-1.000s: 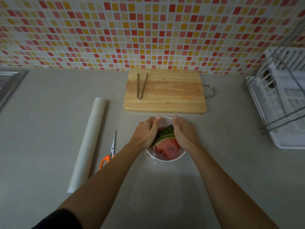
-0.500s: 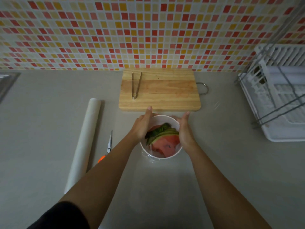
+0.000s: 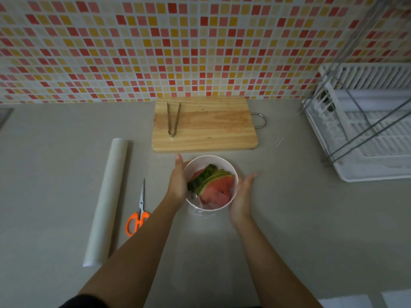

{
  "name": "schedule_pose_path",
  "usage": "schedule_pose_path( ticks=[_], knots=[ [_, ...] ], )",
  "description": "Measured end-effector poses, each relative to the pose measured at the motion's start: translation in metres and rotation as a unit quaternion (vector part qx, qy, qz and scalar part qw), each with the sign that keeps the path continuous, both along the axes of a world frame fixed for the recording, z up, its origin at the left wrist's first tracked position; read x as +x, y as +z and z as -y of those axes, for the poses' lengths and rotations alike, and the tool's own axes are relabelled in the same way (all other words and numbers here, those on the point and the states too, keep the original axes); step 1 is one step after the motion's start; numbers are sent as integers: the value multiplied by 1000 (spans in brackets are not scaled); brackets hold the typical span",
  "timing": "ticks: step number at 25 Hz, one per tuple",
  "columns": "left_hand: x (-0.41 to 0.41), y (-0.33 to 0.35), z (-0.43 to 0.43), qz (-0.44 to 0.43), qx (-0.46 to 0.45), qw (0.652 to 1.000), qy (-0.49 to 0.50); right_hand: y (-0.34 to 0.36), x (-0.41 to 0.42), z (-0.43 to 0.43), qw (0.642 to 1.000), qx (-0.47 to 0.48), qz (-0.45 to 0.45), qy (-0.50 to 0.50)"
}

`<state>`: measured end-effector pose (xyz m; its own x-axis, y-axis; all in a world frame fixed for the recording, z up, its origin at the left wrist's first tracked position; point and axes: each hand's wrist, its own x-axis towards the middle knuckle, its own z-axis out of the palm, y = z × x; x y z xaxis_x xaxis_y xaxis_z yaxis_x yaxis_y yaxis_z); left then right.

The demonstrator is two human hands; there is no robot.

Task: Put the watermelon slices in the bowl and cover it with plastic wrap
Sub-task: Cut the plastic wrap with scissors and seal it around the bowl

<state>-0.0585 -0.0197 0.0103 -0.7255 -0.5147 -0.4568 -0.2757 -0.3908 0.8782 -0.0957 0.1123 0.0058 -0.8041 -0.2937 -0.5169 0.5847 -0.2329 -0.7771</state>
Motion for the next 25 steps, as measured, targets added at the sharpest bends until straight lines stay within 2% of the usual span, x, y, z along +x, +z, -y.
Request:
schedule_pose_path(
  ticks=[3,5,7,9,10,12,13,16,18,20,21,23,25],
  knots=[
    [14,-3,-11,-4,-6,1000,17,6,-21,1,999,29,-28,-10],
    [29,-9,-18,9,-48,999,12,13,-37,-1,995,71,-54,-41],
    [36,-10,-15,22,-87,995,32,14,-42,-12,978,169,-106,-62],
    [28,-5,-3,14,-76,997,23,7,-31,-24,949,292,-119,-10],
    [20,0,2,15,-67,998,-15,3,-23,-27,945,311,-98,30],
    [7,8,6,33,-66,993,-89,3,-21,-29,955,278,-42,90],
    [5,9,6,52,-75,992,-87,9,-27,-27,963,243,-27,109],
    [28,-1,3,154,-133,979,29,26,-43,-26,980,139,-78,115],
    [45,-5,-1,167,-187,966,67,28,-42,-27,965,203,-163,29],
    [45,-4,2,98,-156,981,60,23,-21,-32,909,340,-229,-80],
    [40,-1,5,67,-120,989,49,20,-6,-33,897,366,-226,-98],
    [32,5,8,50,-88,995,7,18,18,-31,926,324,-182,-61],
    [33,5,4,63,-103,993,7,19,23,-25,955,254,-151,-31]
  ],
)
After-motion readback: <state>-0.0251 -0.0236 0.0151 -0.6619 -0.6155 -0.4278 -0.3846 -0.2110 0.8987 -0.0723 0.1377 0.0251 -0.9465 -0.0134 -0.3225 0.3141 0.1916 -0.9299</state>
